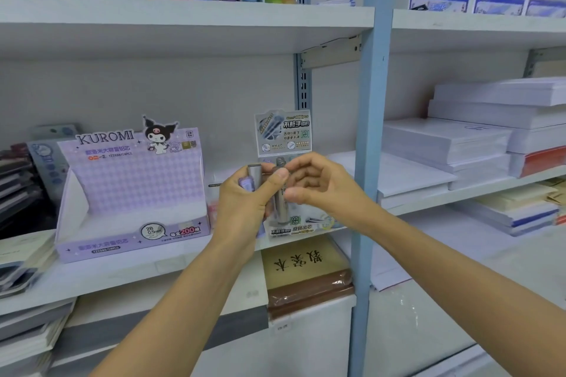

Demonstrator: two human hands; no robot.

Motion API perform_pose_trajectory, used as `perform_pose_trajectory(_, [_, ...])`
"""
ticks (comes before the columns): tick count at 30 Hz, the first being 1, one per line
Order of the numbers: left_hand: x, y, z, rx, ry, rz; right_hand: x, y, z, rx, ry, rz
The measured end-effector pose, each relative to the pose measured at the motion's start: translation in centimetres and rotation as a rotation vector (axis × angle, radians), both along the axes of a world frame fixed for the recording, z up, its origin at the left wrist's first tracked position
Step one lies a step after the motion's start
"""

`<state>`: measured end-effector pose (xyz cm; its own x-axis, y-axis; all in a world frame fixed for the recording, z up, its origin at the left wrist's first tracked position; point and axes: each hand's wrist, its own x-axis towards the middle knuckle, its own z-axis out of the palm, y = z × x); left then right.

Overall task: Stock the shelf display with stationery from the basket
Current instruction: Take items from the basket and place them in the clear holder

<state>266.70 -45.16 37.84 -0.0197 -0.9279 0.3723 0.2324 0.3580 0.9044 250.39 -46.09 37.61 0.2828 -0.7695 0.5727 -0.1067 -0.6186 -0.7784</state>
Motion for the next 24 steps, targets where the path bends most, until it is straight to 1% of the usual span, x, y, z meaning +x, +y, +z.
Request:
perform_pose_trajectory(4, [-0.8,0.9,0.3,0.001,-0.016,-0.026,0.4,0.9,0.1,-0.012,-0.033,-0.053])
perform_pose_trajectory(8, [-0.3,1.4,0.8,0.002,-0.04,-0.087,-0.3,1.4,0.6,0.028,-0.112,-0.01])
perform_pose_trajectory(10, [0.2,1.6,0.6,0.049,-0.088,-0.107,-0.7,1.5,1.0,0.033,-0.172,-0.022])
perform_pose_trajectory(13, [0.6,1.8,-0.1,0.083,-0.184,-0.148,-1.1,1.5,1.4,0.029,-0.163,-0.023])
perform_pose_trajectory(15, [0.8,1.8,-0.4,0.077,-0.208,-0.117,-0.9,1.6,1.5,0.018,-0.141,-0.012])
perform_pose_trajectory(17, [1.0,1.7,-0.6,0.074,-0.218,-0.08,-0.5,1.6,1.4,0.011,-0.172,-0.025])
perform_pose_trajectory(21, [1.4,1.5,-0.6,0.116,-0.216,-0.079,-0.7,0.9,1.7,-0.019,-0.209,-0.15])
perform_pose_trajectory(23, [1.9,1.2,-0.7,0.131,-0.196,-0.083,-1.3,0.4,1.7,-0.059,-0.154,-0.249])
perform_pose_trajectory(24, [2.3,1.2,-0.8,0.122,-0.186,-0.092,-1.5,0.2,1.6,-0.078,-0.097,-0.3])
